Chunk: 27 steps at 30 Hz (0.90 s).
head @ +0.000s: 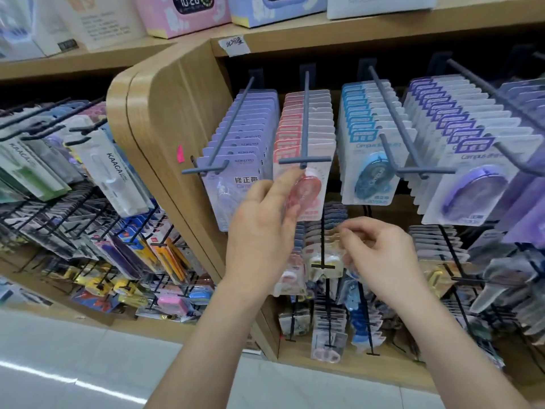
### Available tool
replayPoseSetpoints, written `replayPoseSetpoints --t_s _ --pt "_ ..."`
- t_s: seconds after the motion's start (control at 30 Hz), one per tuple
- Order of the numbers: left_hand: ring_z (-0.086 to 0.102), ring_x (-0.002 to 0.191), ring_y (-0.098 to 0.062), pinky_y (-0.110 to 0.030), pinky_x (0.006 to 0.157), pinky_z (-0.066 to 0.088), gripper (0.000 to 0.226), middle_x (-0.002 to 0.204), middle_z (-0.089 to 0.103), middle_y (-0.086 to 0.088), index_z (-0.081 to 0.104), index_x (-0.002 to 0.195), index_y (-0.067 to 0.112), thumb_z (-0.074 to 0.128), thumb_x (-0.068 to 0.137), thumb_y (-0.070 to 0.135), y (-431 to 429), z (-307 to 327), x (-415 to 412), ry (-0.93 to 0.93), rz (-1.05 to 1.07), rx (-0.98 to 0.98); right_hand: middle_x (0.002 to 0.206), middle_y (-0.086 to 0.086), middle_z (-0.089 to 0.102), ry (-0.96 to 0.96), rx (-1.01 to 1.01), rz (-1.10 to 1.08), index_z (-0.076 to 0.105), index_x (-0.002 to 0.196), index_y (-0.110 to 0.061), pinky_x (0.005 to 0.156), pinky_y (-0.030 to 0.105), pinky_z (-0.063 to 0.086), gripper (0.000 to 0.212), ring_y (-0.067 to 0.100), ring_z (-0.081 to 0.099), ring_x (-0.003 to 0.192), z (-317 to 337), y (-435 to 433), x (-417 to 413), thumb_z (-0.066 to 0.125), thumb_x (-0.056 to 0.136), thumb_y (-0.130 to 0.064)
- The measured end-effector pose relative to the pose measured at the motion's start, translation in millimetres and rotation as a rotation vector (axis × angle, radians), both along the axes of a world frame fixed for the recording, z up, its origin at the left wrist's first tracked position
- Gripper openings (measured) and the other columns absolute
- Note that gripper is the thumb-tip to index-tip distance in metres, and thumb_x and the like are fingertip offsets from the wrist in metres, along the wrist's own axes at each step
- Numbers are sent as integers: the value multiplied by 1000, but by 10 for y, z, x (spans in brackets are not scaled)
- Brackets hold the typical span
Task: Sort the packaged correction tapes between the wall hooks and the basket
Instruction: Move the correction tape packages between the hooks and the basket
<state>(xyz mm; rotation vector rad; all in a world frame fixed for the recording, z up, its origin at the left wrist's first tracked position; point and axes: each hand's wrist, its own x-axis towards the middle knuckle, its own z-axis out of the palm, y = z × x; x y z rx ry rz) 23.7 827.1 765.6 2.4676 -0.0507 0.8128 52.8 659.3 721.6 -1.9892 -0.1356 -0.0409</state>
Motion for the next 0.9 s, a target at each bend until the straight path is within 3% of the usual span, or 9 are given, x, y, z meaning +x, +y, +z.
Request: replayPoseSetpoints --t_s 0.07,0.17,0.27,0.37,0.5,0.63,0.73,0.8,0.9 --pt "53 84 -12 -21 72 46 52 111 58 1 56 136 27 68 88 9 -6 -27 -23 -28 32 -1 71 -8 71 0 -3 70 67 84 -39 64 24 53 25 7 68 66 31 -128 -67 60 94 -18" --pt "51 97 -8 -23 81 49 48 120 56 -4 60 132 21 71 87 8 -13 -101 -92 -105 68 -37 69 -7 70 14 -14 69 71 86 -35 59 19 50 22 5 67 64 9 -326 -147 61 94 -17" --pt "52 104 -11 -28 87 52 40 117 56 -7 66 124 14 73 86 6 -20 -165 -215 -199 56 -66 71 -7 72 50 29 35 71 86 -33 61 25 55 25 6 68 61 5 -472 -270 60 95 -13" --pt "58 97 -12 -36 82 56 25 108 60 -3 70 114 10 70 89 8 -30 -250 -313 -198 -40 -114 78 -5 74 36 34 -10 72 87 -32 68 31 58 23 12 70 70 22 -584 -434 62 94 -13" --pt "60 84 -3 -13 77 49 16 94 69 3 73 104 12 64 91 14 -74 -373 -442 -94 -230 -141 81 -6 73 9 23 -127 73 90 -33 73 38 58 20 17 69 76 -2 -742 -763 63 94 -16" --pt "61 79 -4 -17 71 48 15 86 70 9 75 99 16 63 92 21 -212 -512 -566 13 -445 -144 75 -18 70 6 -164 -245 69 85 -41 63 22 51 23 10 64 71 -128 -983 -1215 66 91 -19" --pt "63 78 -6 -26 69 50 18 88 71 8 75 103 18 62 91 18 -434 -659 -671 98 -600 -135 79 -21 69 18 -383 -327 72 94 -35 65 18 49 19 5 64 70 -270 -1239 -1675 68 90 -17" --pt "64 77 -8 -31 68 52 21 89 71 6 74 106 18 61 90 15 -658 -754 -746 143 -709 -123 90 -15 69 43 -532 -408 75 105 -24 73 24 51 20 11 66 80 -385 -1458 -2020 68 89 -14" --pt "64 85 -9 -30 75 52 22 92 72 3 75 101 14 62 85 7 -1087 -909 -877 171 -864 -34 97 -1 72 138 -602 -553 73 112 -21 79 43 56 24 24 69 89 -580 -1828 -2572 67 89 -15"
